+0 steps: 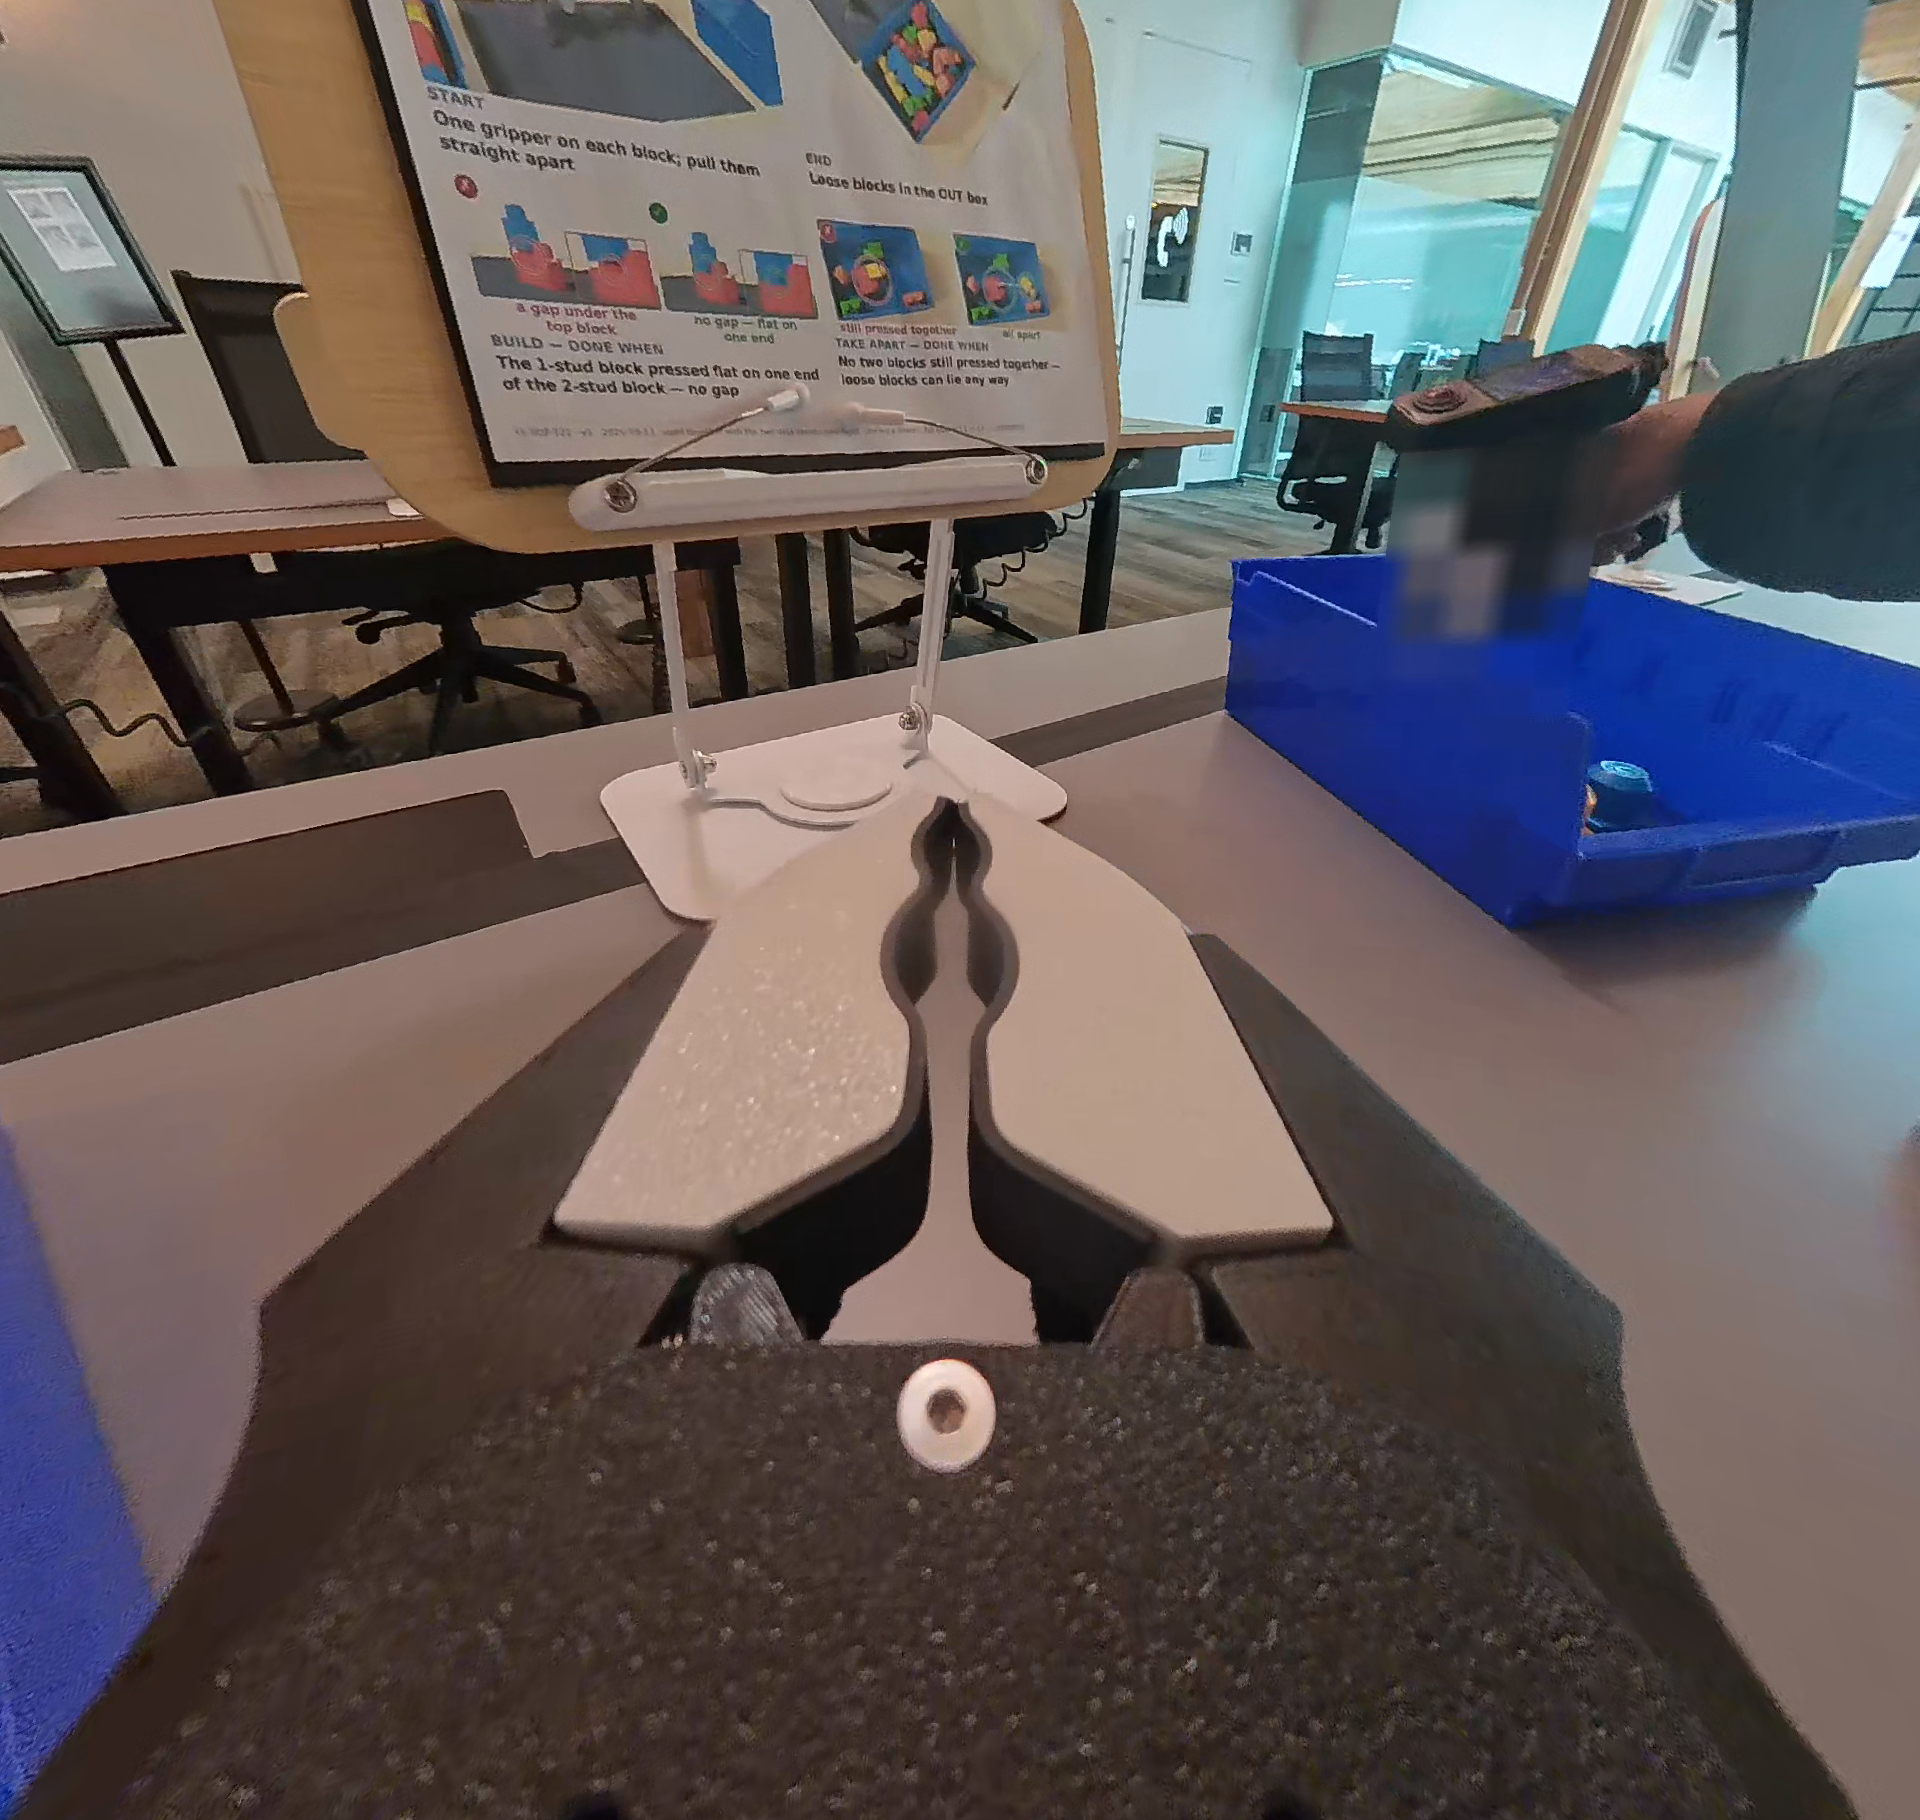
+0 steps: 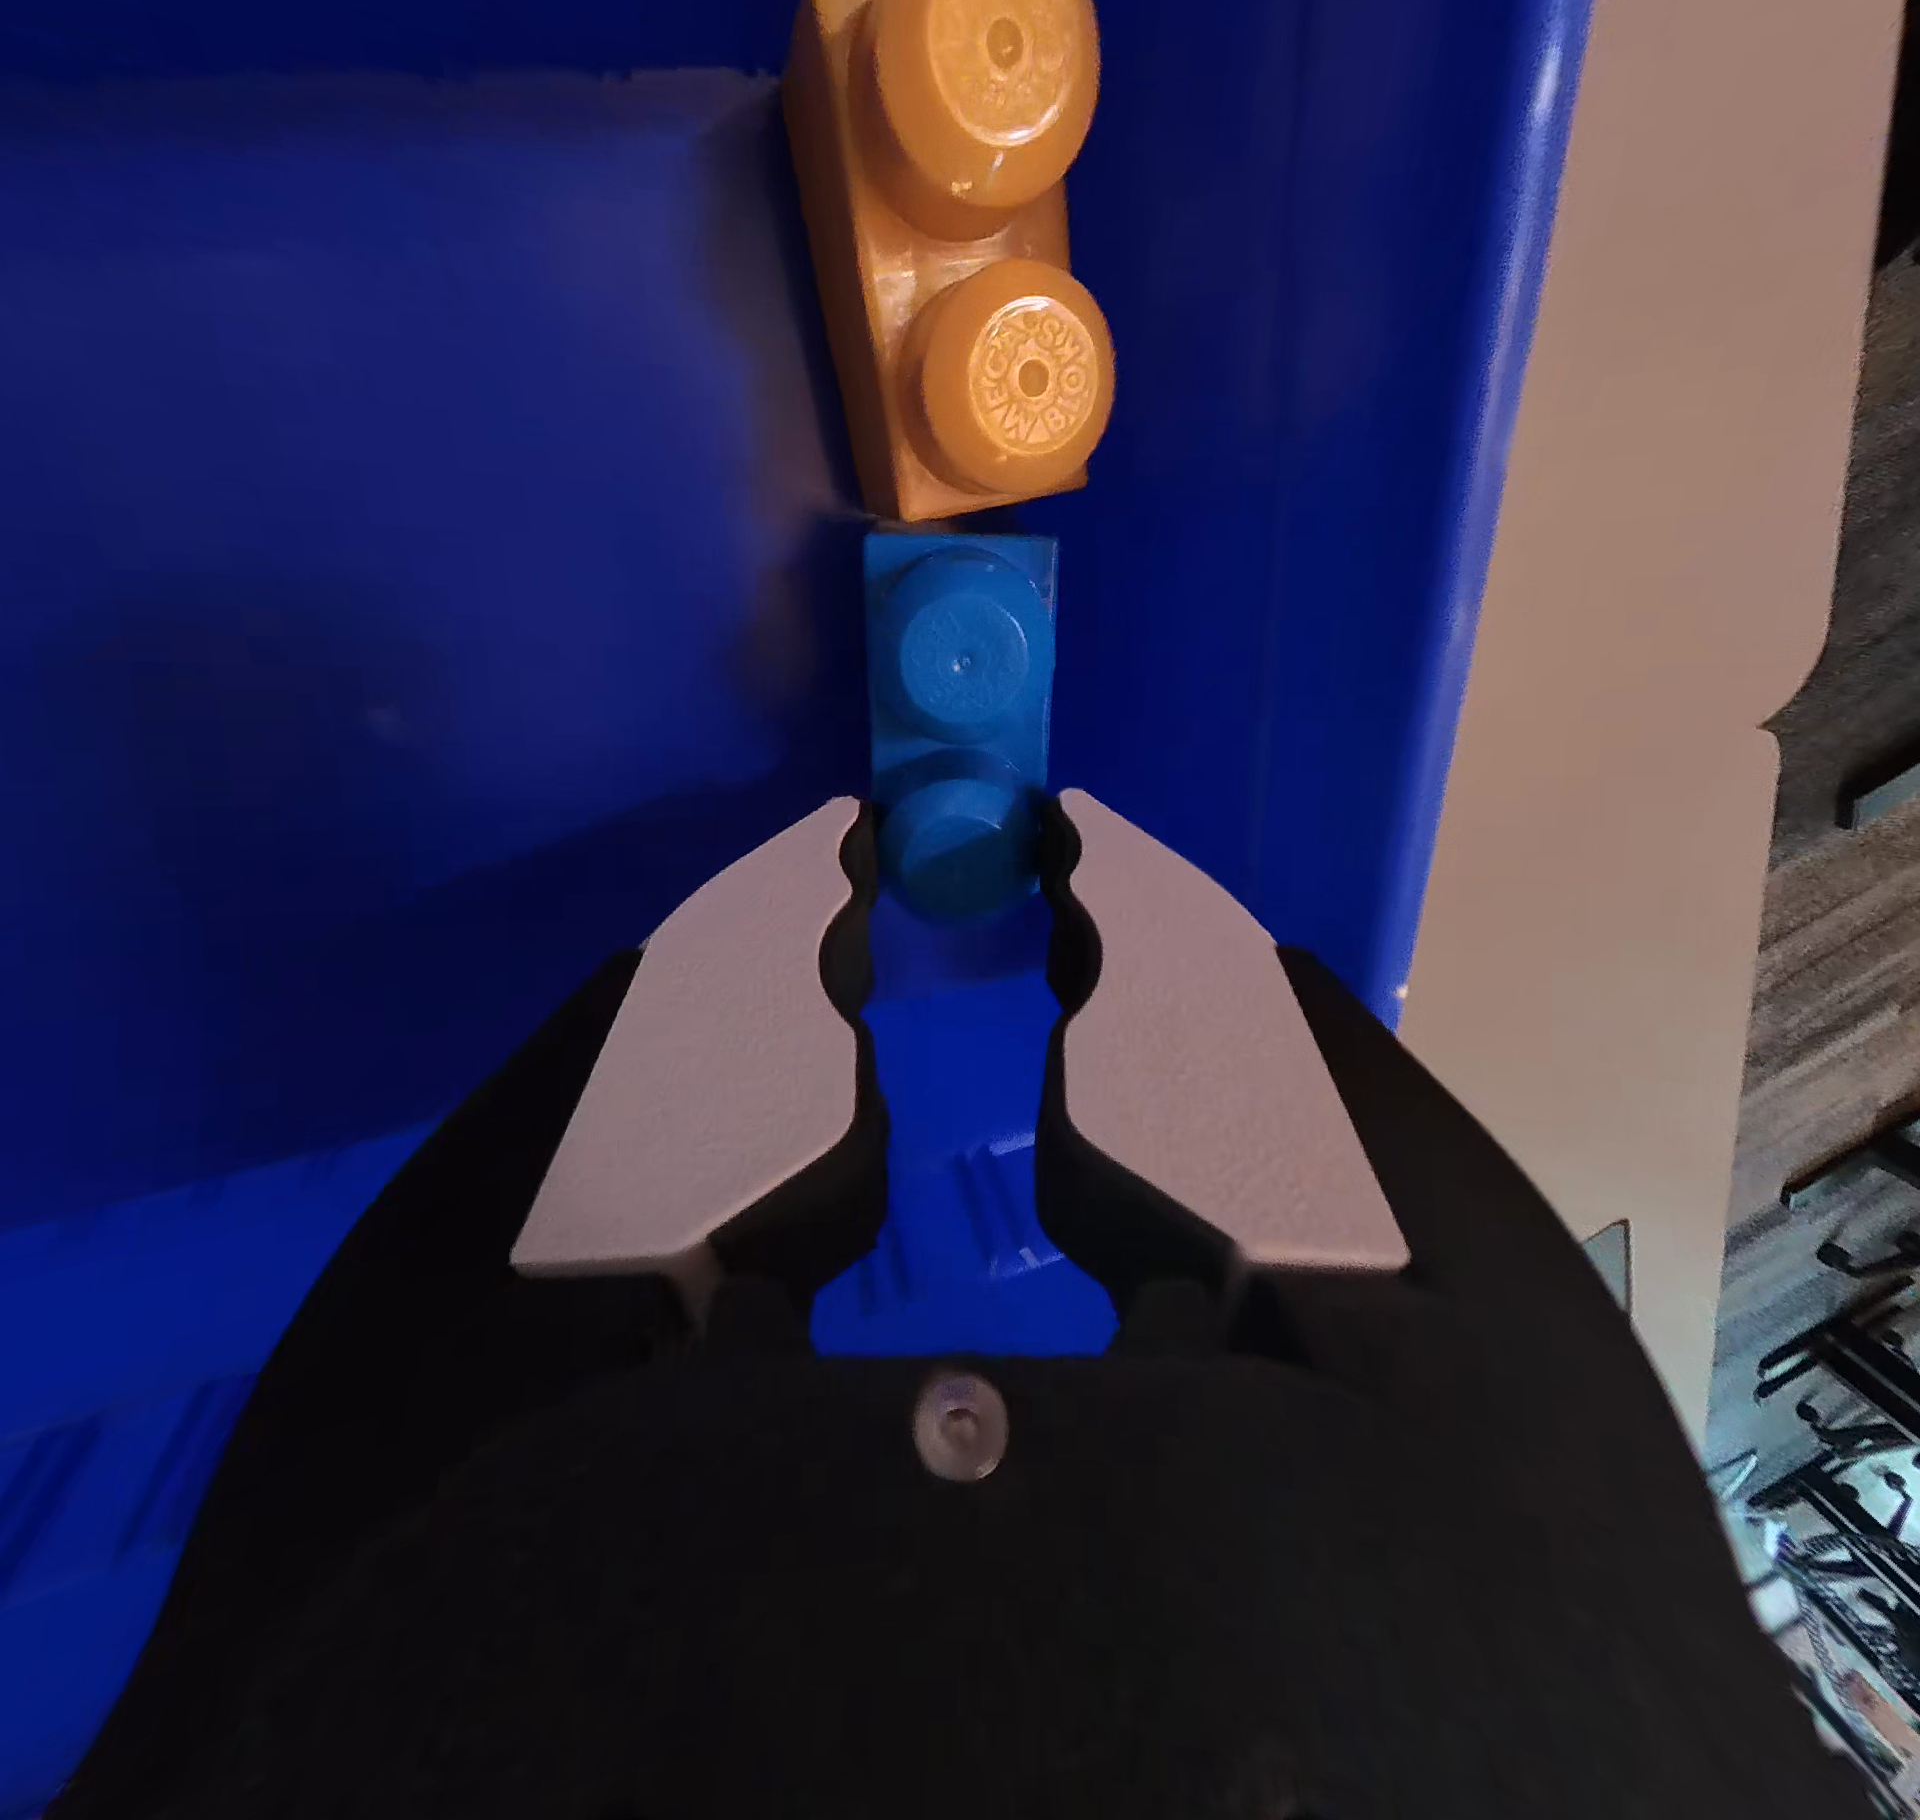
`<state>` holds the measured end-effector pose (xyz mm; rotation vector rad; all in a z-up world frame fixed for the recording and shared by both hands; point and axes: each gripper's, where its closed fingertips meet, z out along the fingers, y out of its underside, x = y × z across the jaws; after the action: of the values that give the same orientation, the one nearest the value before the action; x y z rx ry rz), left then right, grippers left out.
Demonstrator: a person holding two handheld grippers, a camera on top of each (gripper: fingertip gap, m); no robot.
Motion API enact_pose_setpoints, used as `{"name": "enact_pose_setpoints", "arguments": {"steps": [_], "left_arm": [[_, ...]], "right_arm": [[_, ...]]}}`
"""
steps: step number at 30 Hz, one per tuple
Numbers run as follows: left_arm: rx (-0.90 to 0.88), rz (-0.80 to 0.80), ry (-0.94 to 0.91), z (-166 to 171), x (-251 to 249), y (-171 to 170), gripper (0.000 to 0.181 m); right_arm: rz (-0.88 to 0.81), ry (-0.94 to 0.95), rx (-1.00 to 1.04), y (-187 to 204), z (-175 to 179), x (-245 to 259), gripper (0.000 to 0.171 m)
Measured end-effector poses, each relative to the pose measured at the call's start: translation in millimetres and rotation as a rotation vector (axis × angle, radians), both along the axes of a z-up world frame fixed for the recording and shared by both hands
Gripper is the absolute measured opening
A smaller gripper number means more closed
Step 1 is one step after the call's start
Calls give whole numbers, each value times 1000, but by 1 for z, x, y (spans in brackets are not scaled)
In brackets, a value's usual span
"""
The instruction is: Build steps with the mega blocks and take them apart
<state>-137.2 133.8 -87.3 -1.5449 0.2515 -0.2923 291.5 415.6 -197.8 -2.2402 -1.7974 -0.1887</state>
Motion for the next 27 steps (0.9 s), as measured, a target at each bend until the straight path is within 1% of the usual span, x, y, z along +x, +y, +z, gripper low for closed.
{"name": "enact_pose_setpoints", "arguments": {"steps": [2, 6, 8, 13, 16, 18, 21, 23, 24, 25, 27], "left_arm": [[-11, -11, 3, -3, 2, 1, 0], [-29, -19, 4, -8, 5, 2, 0], [-37, -27, 6, -10, 7, 2, 0], [-41, -41, 7, -10, 10, 0, 0], [-35, -43, 10, -7, 11, -1, 0], [-37, -44, 8, -6, 12, -2, 0], [-50, -29, -2, -5, 10, -2, 0], [-44, -13, 4, -3, 7, -2, 0], [-40, -3, 5, -1, 6, -2, 0], [-37, 4, 5, 0, 4, -2, 0], [-24, 16, 7, 4, 1, -3, 0]], "right_arm": [[-26, 13, -14, 1, 0, 0, 31], [-45, -29, 6, 4, 2, 8, 30], [-53, -11, 18, 4, 7, 6, 31], [-52, 35, 99, 6, 27, 1, 31], [-43, 106, 181, 4, 50, -15, 31], [-32, 239, 256, -2, 76, -43, 29], [-7, 546, 422, -28, 137, -107, 15], [-16, 770, 517, -56, 179, -146, 3], [-21, 871, 533, -74, 195, -164, 0], [-25, 964, 540, -93, 207, -181, 0], [-47, 1087, 559, -126, 219, -207, 0]]}}
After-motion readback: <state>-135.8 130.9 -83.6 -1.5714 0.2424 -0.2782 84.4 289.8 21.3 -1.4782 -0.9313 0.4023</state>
